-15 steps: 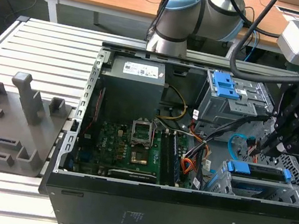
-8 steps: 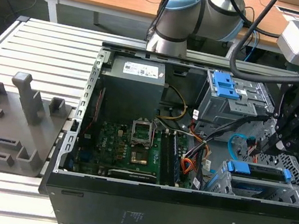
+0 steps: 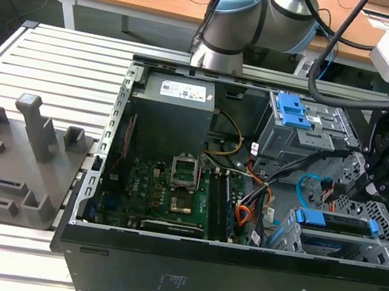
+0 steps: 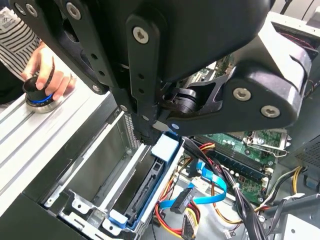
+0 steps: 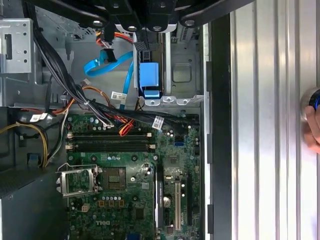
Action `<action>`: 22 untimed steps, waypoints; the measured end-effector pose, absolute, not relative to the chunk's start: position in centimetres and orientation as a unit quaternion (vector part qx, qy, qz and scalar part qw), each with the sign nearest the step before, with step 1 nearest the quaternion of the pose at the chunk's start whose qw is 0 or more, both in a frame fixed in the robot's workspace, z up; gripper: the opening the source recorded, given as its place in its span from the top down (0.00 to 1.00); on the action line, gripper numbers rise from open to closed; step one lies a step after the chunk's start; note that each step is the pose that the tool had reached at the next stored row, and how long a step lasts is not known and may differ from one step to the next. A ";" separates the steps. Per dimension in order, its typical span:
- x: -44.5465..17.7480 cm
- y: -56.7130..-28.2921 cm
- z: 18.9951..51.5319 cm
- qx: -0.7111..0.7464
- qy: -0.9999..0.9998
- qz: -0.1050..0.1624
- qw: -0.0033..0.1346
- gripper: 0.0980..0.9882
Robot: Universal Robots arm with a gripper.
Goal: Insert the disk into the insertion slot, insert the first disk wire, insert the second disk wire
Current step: 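Insert the disk into the insertion slot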
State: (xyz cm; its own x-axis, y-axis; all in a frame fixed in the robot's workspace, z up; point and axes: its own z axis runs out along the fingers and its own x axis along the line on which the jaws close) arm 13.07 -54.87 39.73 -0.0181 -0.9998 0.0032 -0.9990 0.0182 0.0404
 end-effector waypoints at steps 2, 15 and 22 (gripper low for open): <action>13.1 -54.9 39.4 0.700 -0.713 -0.013 0.015 0.99; 13.1 -54.9 37.2 0.700 -0.713 -0.013 0.015 0.99; 13.2 -54.9 36.5 0.700 -0.713 -0.013 0.016 0.99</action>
